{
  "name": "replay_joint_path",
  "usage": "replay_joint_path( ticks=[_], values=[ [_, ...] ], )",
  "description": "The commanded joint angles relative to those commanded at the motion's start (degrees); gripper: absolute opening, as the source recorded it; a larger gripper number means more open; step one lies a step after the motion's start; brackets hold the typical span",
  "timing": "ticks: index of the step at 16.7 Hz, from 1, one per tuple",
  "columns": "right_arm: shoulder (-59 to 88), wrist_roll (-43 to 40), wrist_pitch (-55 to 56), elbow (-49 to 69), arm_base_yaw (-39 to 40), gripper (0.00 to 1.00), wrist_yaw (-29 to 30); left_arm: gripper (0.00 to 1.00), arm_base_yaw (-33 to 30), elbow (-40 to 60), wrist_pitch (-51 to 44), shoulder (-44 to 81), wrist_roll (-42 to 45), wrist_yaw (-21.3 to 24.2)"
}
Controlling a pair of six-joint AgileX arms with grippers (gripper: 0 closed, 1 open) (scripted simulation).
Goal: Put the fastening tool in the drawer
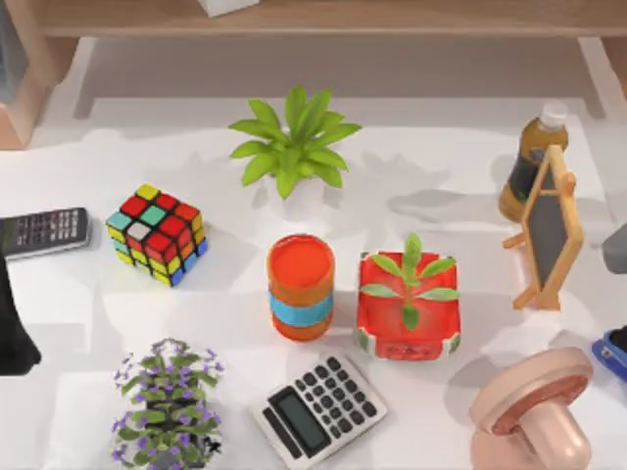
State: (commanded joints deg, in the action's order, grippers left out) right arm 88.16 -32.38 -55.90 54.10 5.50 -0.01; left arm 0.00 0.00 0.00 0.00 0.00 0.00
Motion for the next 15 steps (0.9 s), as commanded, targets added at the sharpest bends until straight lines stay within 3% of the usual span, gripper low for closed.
replay_joint_path(
  ticks=[8,15],
  values=[
    [6.38,-0.86,13.39,-7.57,-0.68,1.00,-0.01,1.00,0.00,0.00,0.00,0.00,0.00,0.00],
    [8.48,2.05,15.79,-7.46,2.07,1.00,-0.15,1.00,0.00,0.00,0.00,0.00,0.00,0.00]
  ],
)
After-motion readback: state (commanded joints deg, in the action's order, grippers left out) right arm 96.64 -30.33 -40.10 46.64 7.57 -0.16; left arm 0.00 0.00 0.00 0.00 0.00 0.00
